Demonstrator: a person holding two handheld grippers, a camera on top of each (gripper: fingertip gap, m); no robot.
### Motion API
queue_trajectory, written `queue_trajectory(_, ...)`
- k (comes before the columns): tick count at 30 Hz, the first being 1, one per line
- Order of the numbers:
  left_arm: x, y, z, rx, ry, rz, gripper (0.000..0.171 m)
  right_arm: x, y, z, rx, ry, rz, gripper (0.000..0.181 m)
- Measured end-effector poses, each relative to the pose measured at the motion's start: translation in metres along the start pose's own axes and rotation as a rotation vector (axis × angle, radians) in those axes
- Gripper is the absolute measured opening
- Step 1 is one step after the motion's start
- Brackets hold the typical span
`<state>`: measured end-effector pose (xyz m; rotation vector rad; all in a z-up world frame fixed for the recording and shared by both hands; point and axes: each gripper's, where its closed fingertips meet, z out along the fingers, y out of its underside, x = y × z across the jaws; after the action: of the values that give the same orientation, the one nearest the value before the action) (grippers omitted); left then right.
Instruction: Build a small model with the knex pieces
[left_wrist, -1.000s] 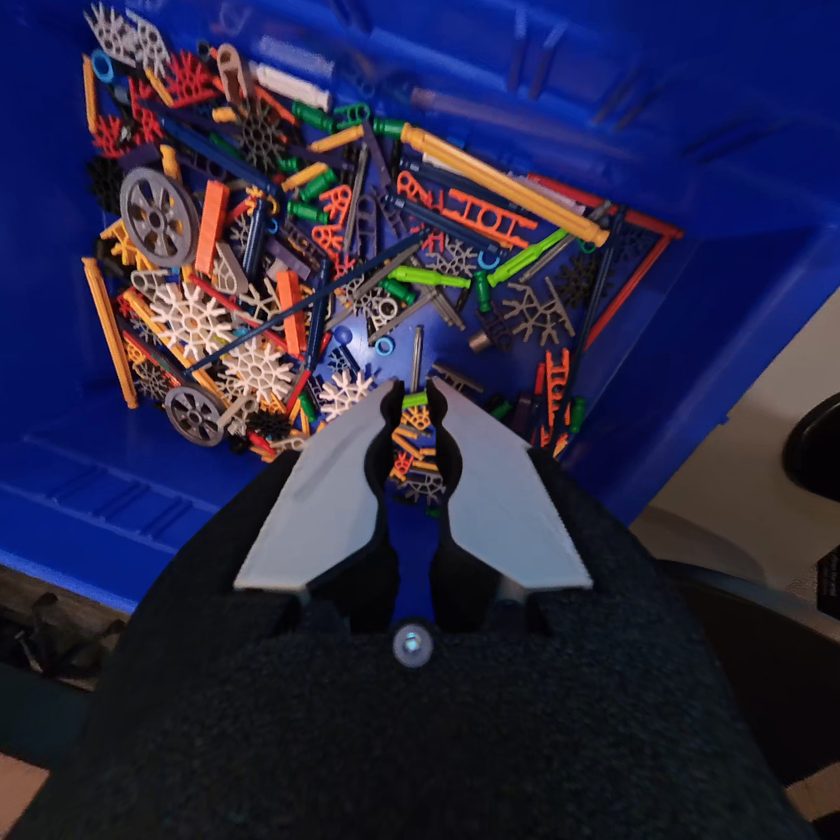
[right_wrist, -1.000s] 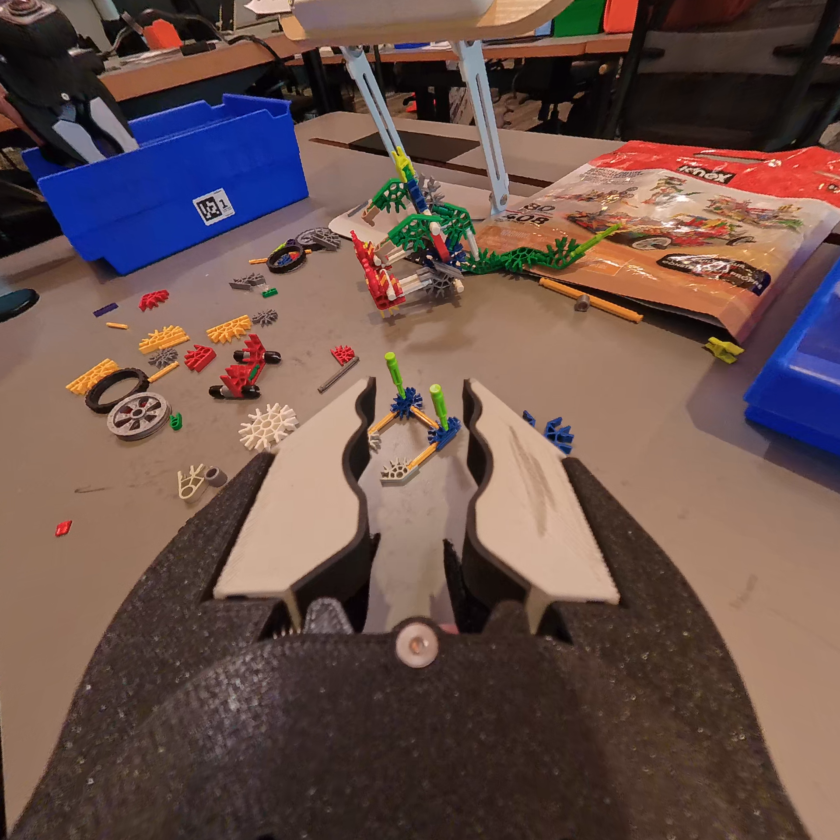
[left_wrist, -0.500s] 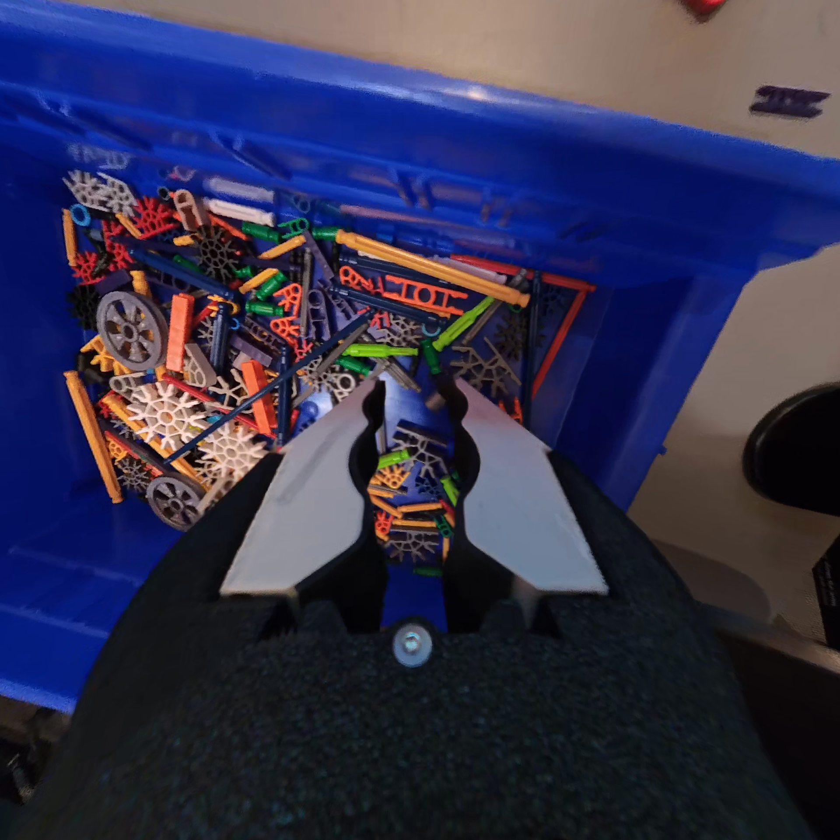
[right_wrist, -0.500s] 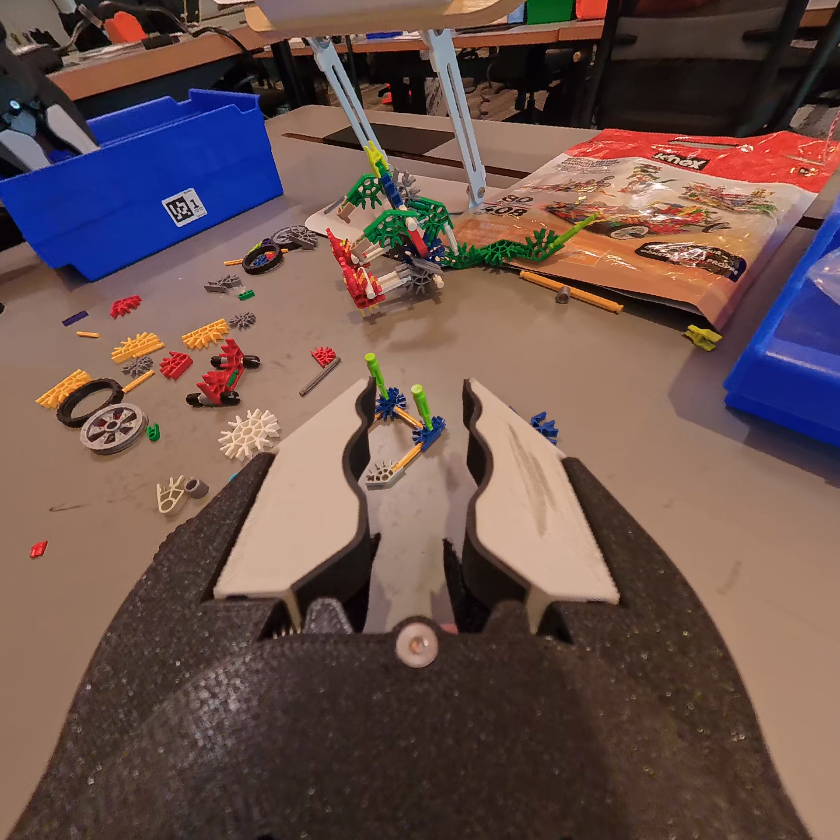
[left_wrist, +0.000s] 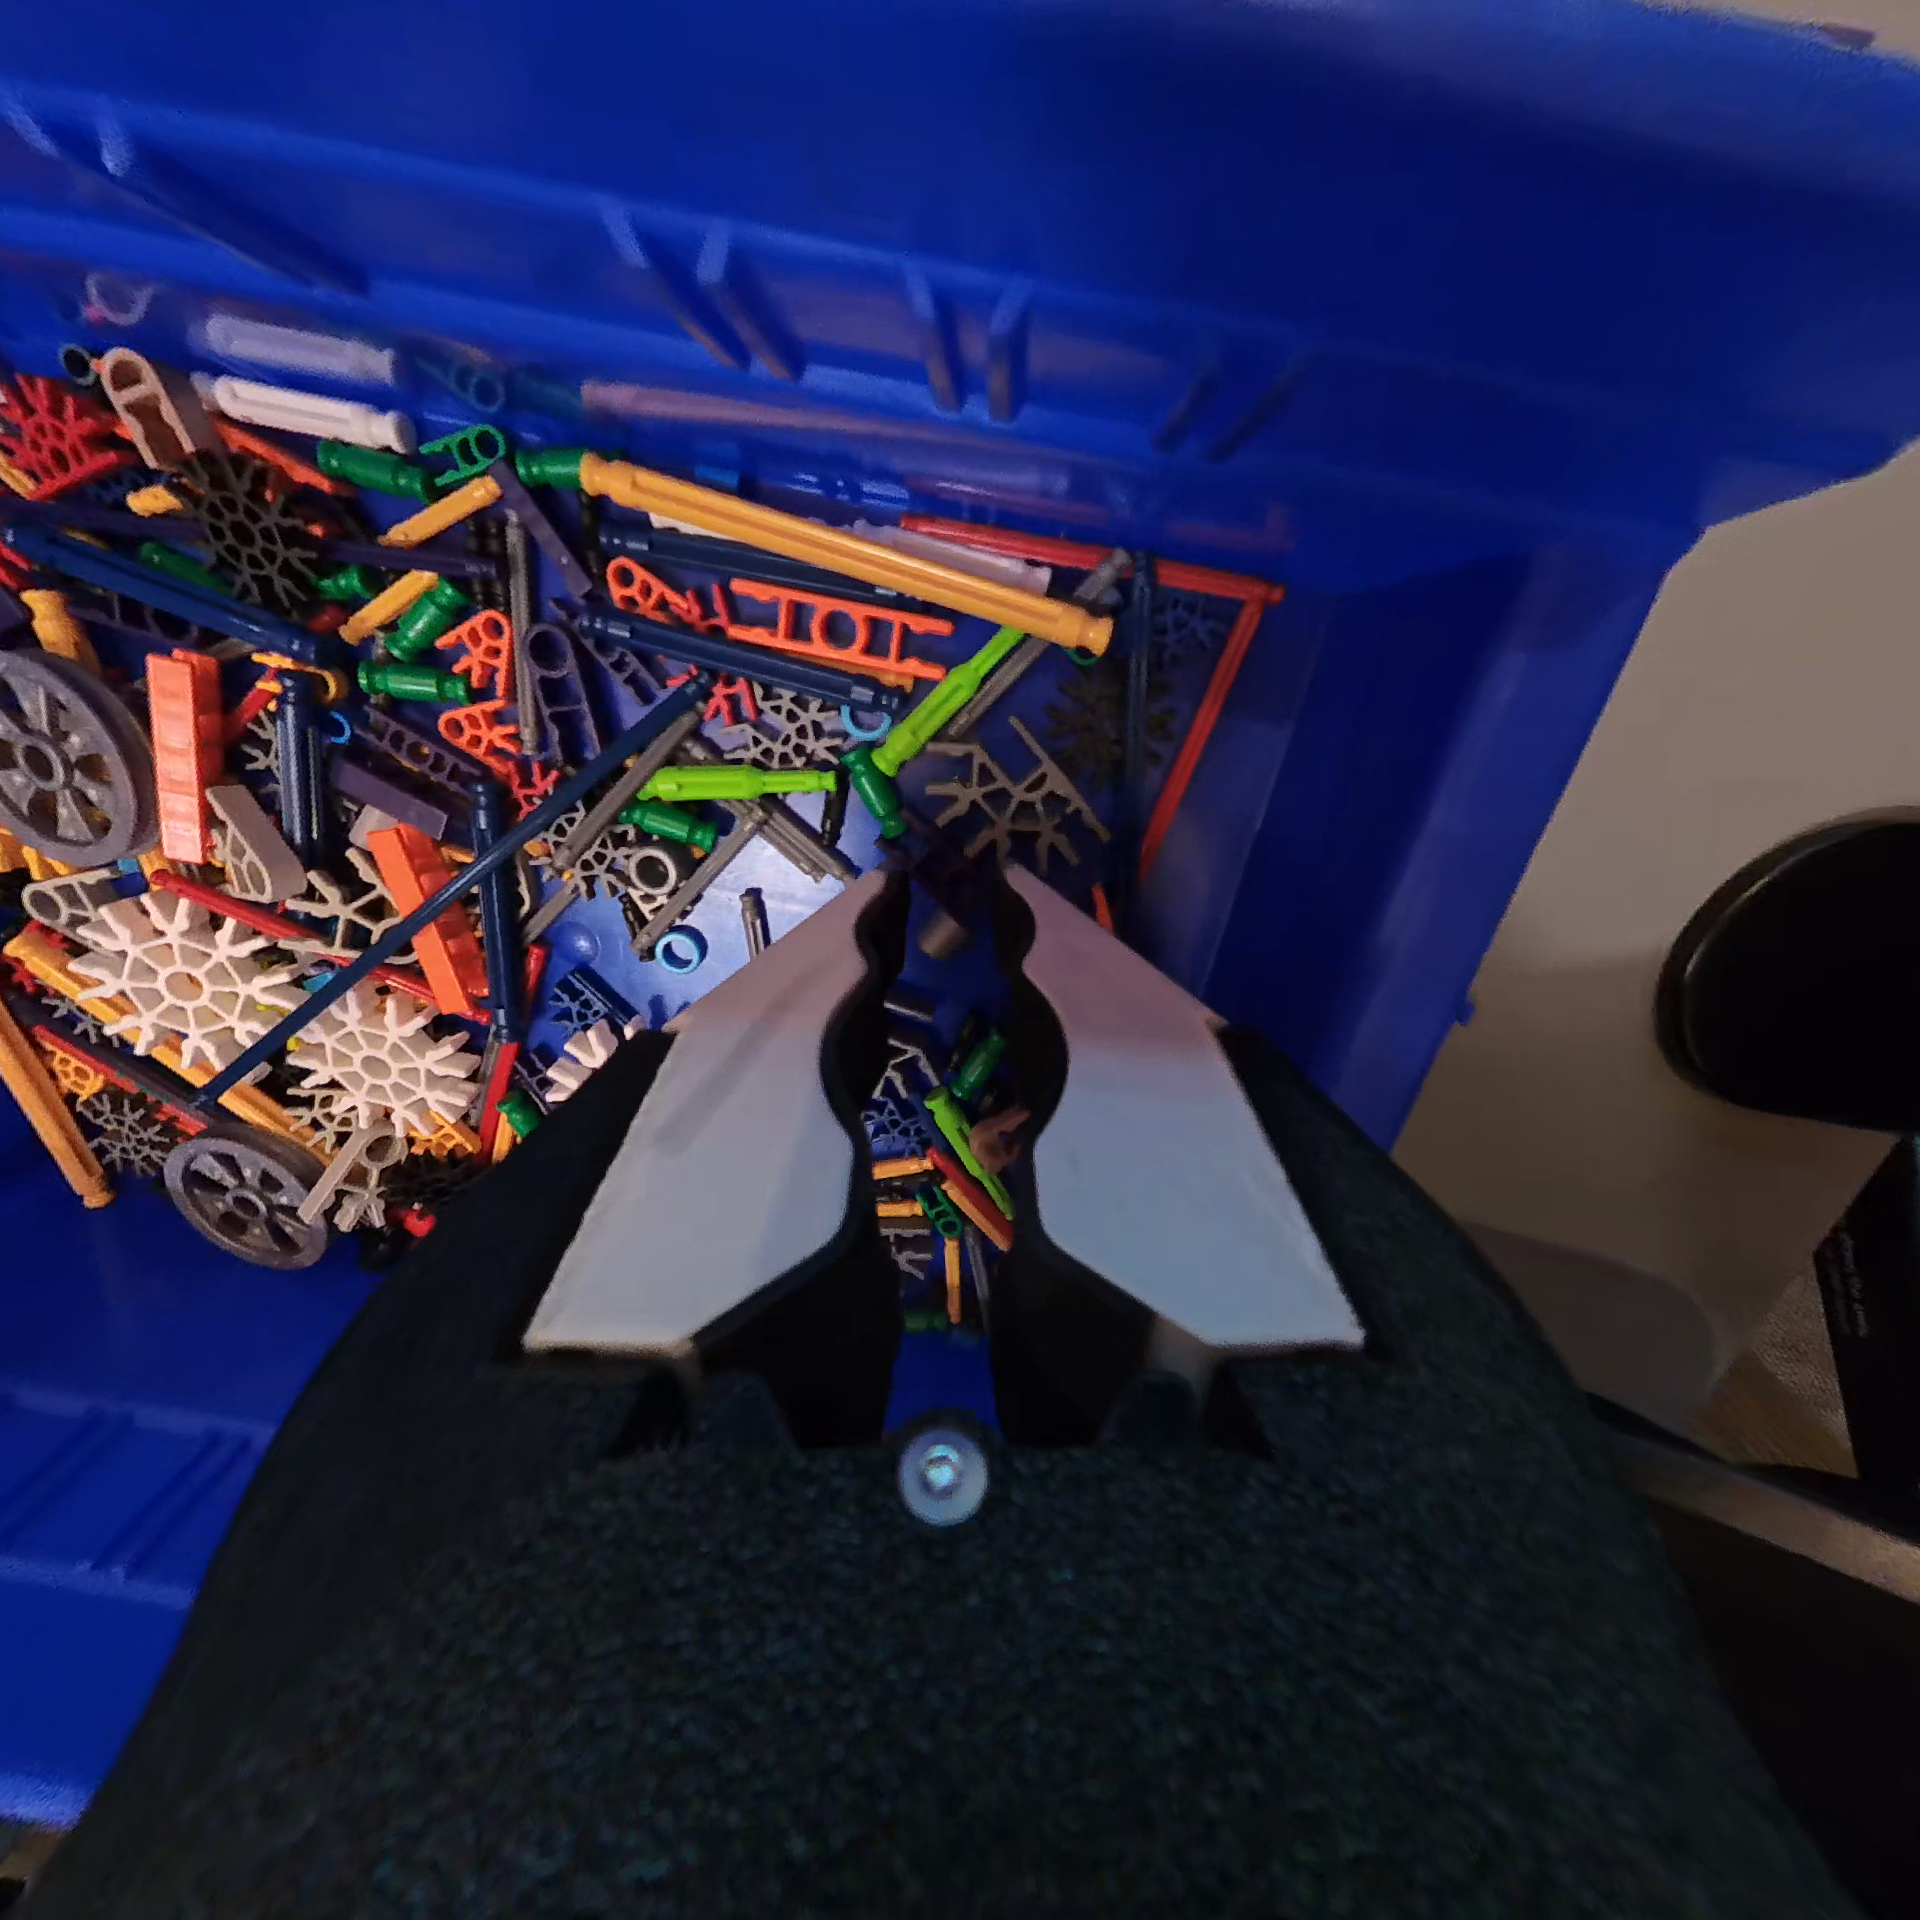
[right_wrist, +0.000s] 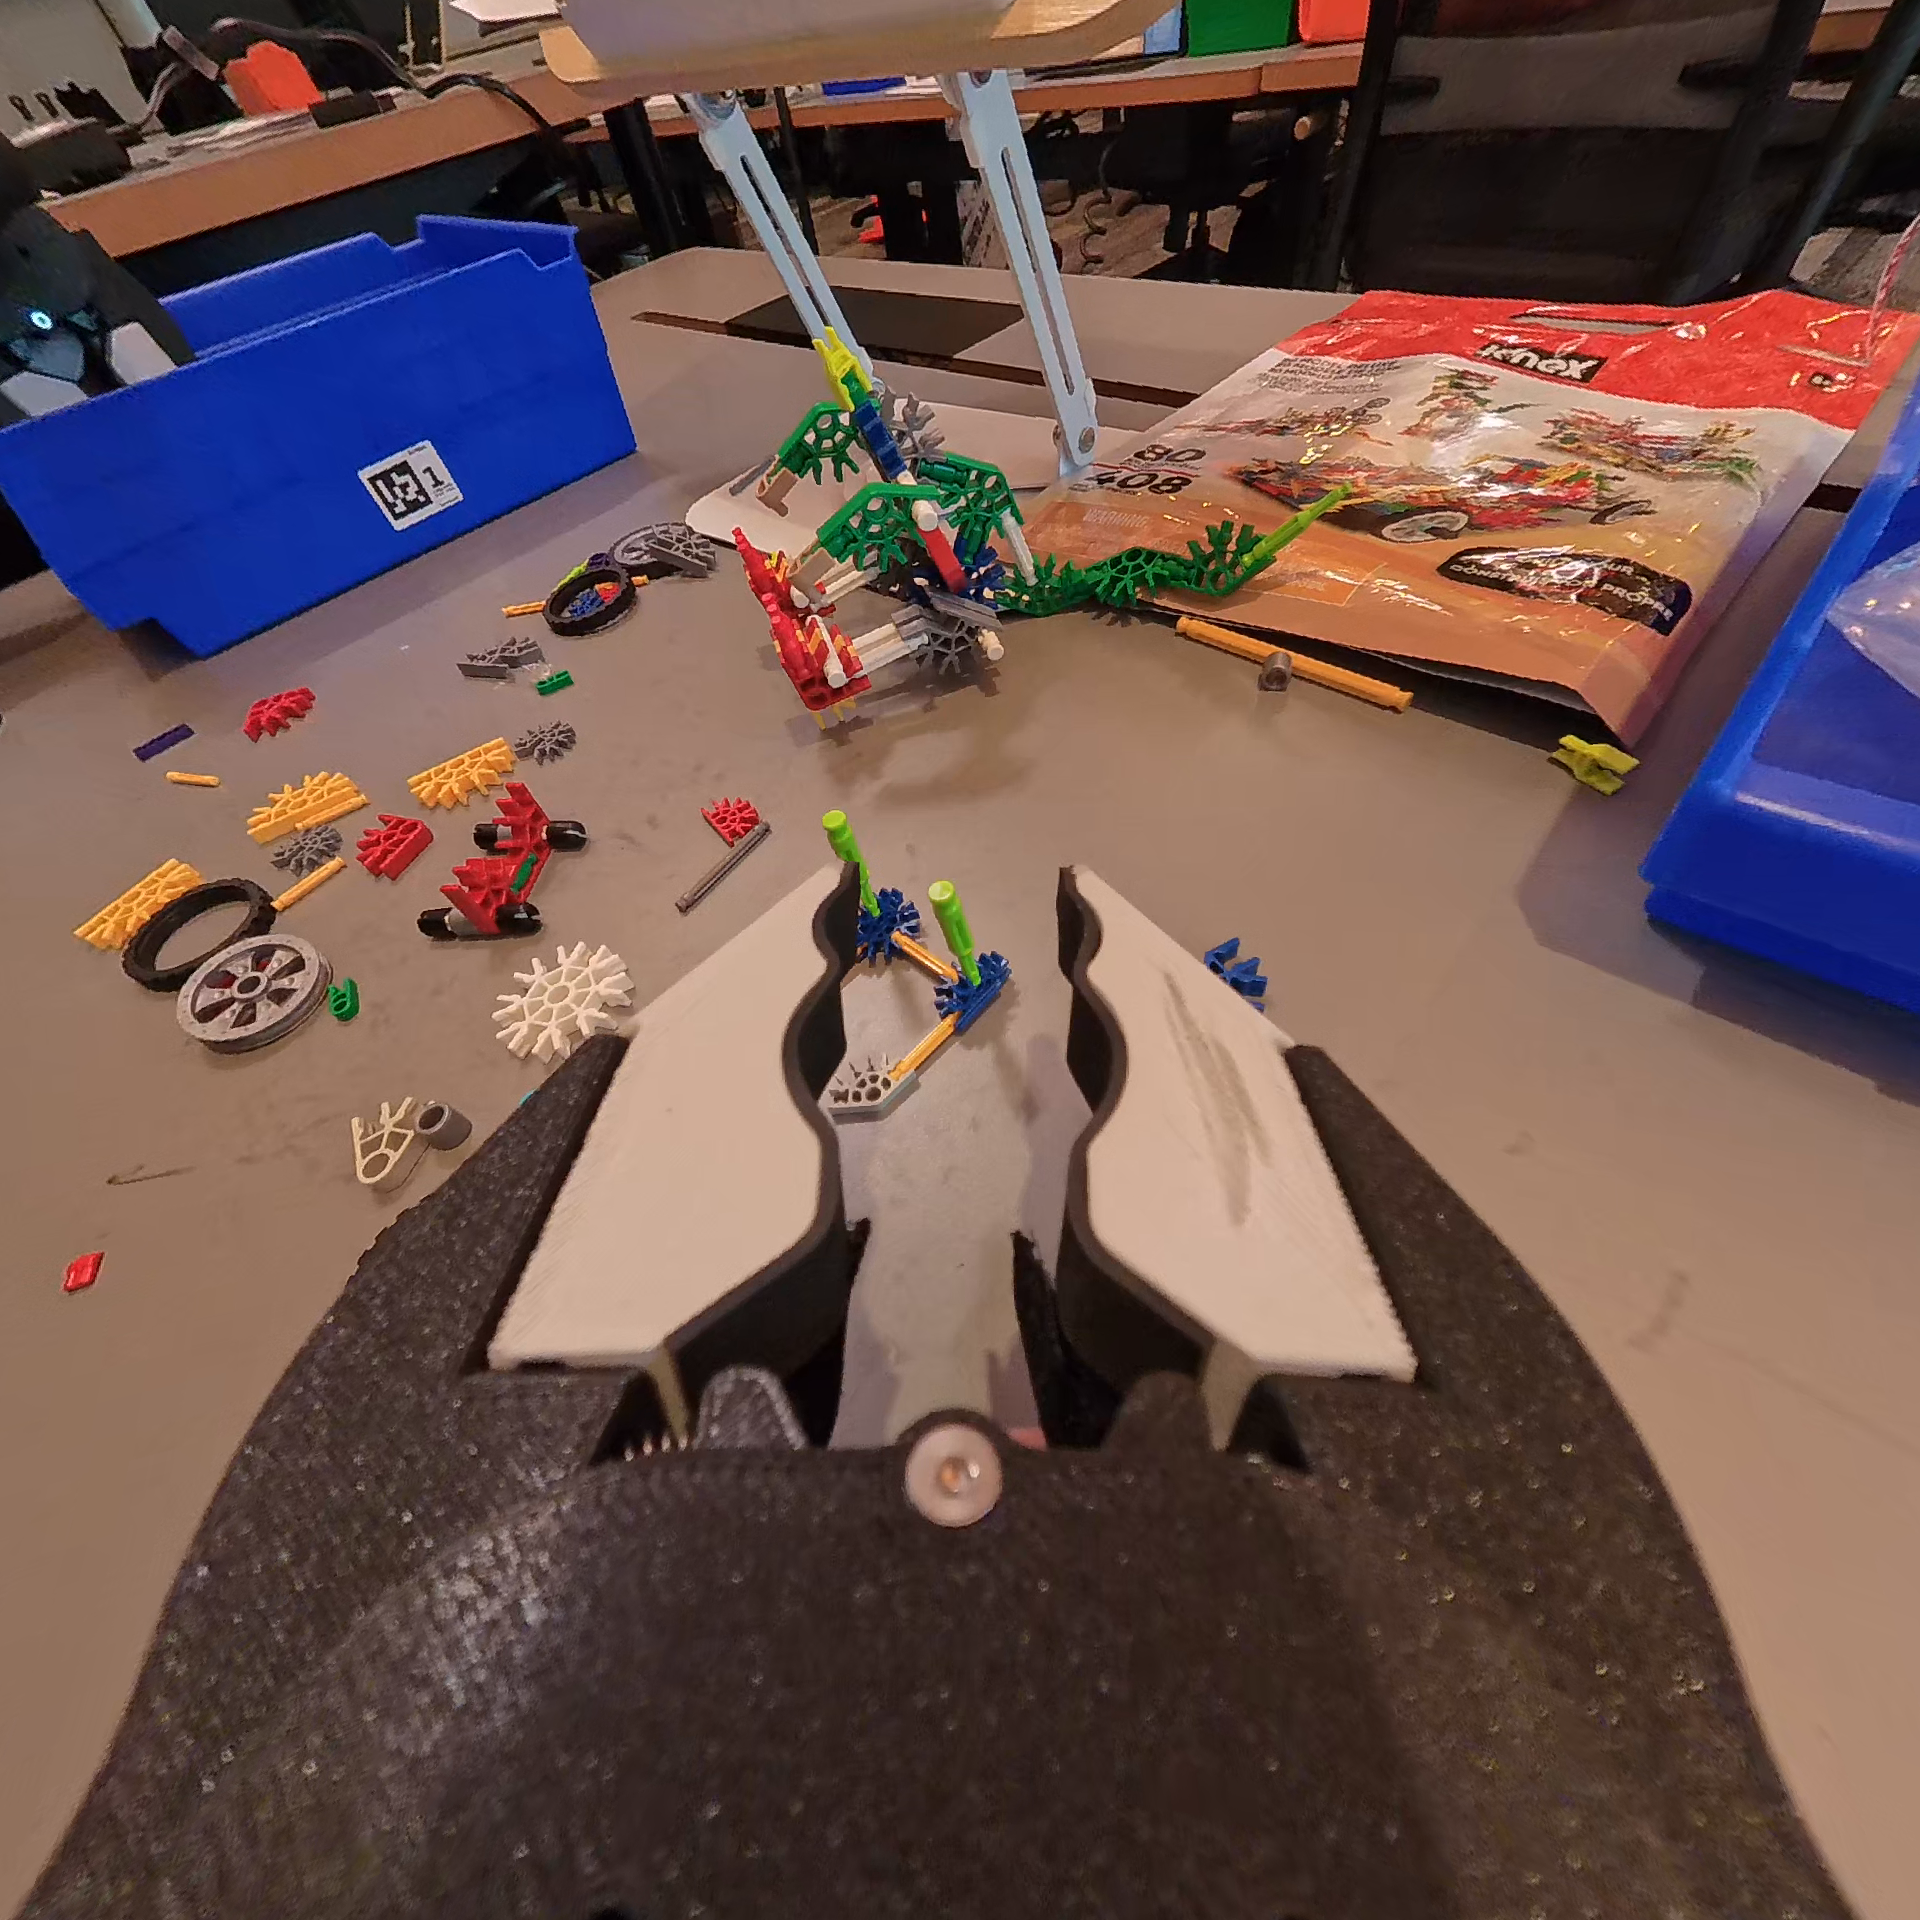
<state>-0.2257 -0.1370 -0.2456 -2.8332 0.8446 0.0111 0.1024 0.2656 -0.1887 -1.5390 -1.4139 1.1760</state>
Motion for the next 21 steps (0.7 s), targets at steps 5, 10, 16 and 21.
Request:
queue_trajectory(5,-0.004,0.002,0.0,0.001,-0.011,-0.022,0.006,0.0,-0.001,-0.001,0.006,-0.002,0.002,0.038)
queue_trajectory(10,-0.009,0.016,-0.003,-0.055,-0.04,-0.058,0.0,0.0,-0.001,-0.001,0.006,-0.003,0.0,0.038)
queue_trajectory(16,-0.021,0.01,-0.011,-0.025,-0.106,-0.064,0.005,0.0,-0.002,-0.001,0.012,-0.007,0.006,0.038)
queue_trajectory(21,-0.05,-0.016,-0.016,0.056,-0.228,-0.05,0.018,0.0,-0.002,-0.001,0.014,-0.006,0.009,0.038)
